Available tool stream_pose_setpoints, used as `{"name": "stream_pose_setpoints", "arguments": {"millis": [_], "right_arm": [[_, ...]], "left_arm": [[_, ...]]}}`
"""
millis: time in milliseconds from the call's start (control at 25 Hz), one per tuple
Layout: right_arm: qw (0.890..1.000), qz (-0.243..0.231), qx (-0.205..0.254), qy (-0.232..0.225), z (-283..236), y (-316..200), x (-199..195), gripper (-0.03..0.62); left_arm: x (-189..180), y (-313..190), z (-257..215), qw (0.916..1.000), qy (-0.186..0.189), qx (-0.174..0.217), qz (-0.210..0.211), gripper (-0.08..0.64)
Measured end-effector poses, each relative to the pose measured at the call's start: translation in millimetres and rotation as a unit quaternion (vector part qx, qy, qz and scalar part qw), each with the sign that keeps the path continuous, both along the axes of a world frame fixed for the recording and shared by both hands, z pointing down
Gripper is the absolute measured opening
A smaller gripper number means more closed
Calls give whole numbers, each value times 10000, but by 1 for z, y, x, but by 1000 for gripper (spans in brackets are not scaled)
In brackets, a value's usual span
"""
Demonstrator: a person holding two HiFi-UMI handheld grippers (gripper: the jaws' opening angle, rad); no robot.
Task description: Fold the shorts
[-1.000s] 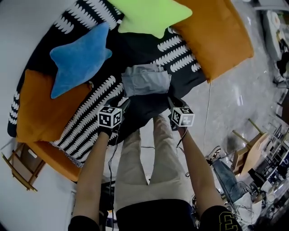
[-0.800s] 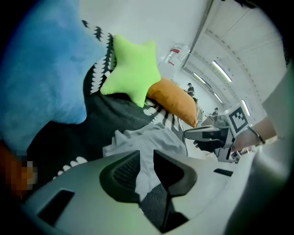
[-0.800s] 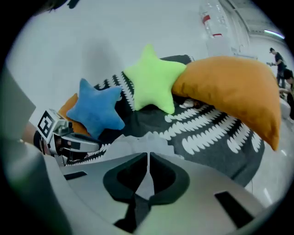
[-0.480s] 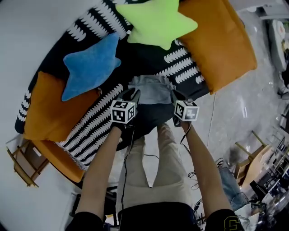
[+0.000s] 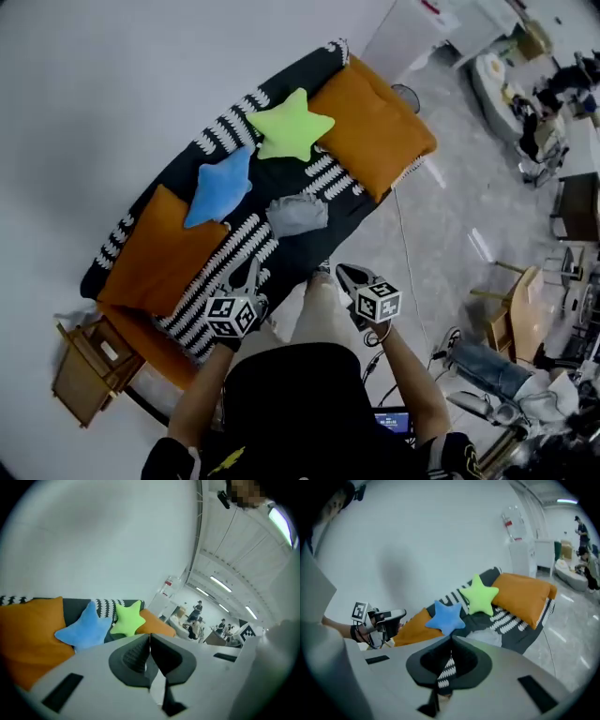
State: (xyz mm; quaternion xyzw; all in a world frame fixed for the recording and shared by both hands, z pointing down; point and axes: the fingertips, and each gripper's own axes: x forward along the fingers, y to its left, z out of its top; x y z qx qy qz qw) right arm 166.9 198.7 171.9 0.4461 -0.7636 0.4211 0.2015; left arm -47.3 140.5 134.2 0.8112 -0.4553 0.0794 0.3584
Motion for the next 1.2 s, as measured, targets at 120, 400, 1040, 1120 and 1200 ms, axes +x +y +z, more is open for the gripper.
{"name": "stream_pose_setpoints", "arguments": {"millis": [120,400,1040,1120,1200], "right_arm": [[9943,309,1021,82,-95,13,-41,16],[9602,-79,2747,503,-248,48,-103,15],[9187,-936,3721,935,-318,40,-172,15],[9132,-1117,3786,1009,-325,28,-181,15],[9064,-1172,3942,966,-334,22,-187,15]], "left_arm": [[-17,32,-83,9978,209,484,407,20],[-49,104,-206,9771,1,1784,1160,18],[-96,122,-285,9429,-733,3155,776,15],[-103,118,-289,9403,-843,3190,832,15],[-108,114,-292,9370,-921,3260,848,15]]}}
